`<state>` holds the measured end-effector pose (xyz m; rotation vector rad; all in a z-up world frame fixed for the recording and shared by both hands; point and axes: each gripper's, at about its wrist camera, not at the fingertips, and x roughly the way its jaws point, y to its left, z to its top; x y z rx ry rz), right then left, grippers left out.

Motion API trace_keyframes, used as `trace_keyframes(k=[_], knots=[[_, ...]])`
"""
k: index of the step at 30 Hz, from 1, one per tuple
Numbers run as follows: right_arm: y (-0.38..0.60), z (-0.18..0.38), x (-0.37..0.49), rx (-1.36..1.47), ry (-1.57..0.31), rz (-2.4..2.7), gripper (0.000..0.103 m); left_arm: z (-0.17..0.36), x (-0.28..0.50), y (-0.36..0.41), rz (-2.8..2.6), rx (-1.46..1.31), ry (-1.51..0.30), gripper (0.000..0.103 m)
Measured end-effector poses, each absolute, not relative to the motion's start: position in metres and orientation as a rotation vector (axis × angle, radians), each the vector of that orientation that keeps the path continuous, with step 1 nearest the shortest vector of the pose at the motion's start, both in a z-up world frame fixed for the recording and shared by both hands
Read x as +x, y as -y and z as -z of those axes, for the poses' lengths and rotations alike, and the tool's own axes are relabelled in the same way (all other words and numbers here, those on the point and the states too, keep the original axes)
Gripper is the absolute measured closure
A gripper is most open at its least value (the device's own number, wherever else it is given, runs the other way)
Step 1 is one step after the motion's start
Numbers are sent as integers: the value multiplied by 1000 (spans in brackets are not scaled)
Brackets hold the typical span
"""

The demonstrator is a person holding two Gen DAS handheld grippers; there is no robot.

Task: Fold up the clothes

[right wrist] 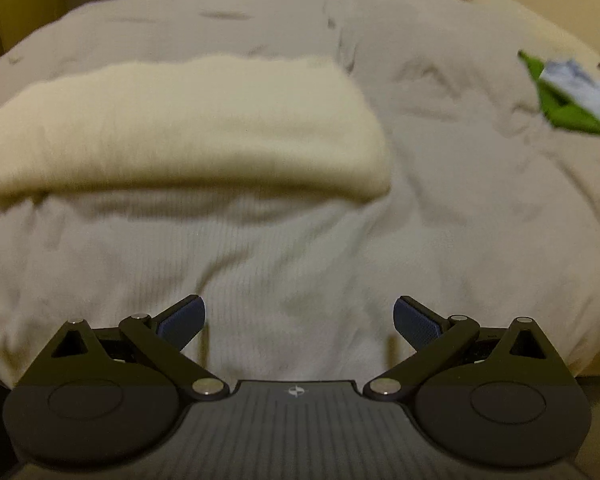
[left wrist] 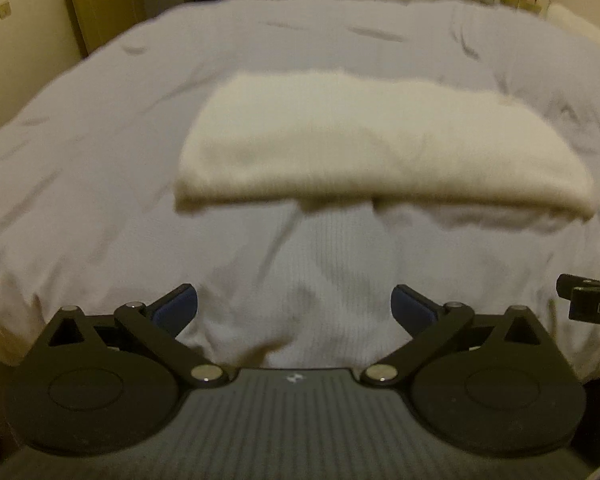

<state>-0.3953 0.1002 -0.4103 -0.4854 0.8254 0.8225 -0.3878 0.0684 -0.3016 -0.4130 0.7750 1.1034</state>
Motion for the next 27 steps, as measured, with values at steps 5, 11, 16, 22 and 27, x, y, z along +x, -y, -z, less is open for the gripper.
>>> trace_keyframes(k=[5,11,16,22,27], knots=[[-93,376,-399,-412,-779,-848,0,275,-388,-61,-1136,-371,-701,1],[-87,349,-404,-363,-749,-877,0,264,-389,-58,-1126,-376,-701,1],[-80,340,-409,-342,-742,-888,0,258,-391,-54,-1139,-366,-707,1],[-78,338,-412,-321,-762,-887,0,253,-402,-54,-1173,-360,-699,1],[-78,337,-418,-330,-756,-902,0,251,-412,-56,-1187,-372,-694,1]])
